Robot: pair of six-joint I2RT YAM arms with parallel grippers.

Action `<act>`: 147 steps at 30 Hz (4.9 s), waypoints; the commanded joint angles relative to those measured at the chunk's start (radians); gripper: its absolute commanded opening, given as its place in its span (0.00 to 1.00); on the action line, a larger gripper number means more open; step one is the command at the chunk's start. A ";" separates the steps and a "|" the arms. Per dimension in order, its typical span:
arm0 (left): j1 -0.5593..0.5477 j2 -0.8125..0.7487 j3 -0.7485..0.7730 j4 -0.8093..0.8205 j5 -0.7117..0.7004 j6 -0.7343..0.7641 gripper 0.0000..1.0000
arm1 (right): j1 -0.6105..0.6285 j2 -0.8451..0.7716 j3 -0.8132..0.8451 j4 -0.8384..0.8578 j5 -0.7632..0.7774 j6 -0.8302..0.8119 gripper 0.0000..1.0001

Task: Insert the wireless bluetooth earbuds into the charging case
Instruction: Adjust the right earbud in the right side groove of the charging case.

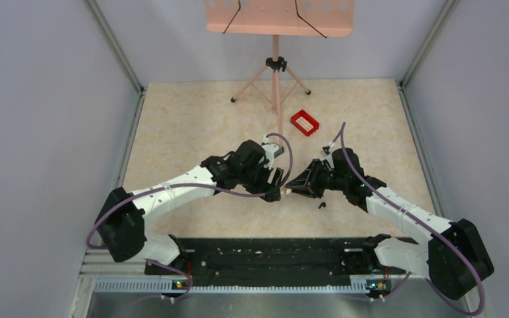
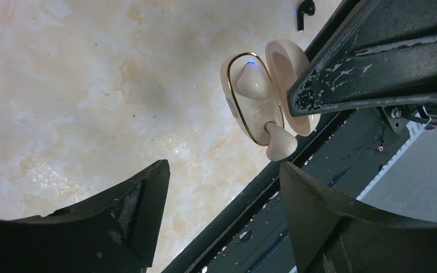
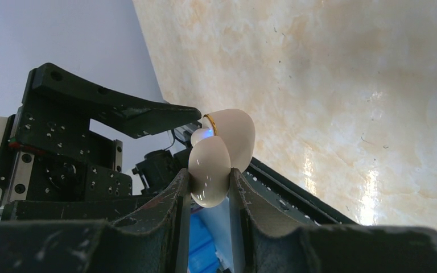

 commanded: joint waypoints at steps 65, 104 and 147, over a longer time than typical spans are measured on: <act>0.035 -0.031 0.051 -0.016 -0.015 -0.162 0.70 | 0.014 -0.006 0.056 0.026 -0.025 -0.017 0.00; 0.040 0.017 0.124 -0.100 -0.233 -0.193 0.69 | 0.015 -0.035 0.037 0.027 -0.020 -0.008 0.00; 0.026 0.068 0.204 -0.163 0.107 -0.281 0.45 | 0.014 0.028 0.067 0.053 -0.013 -0.004 0.00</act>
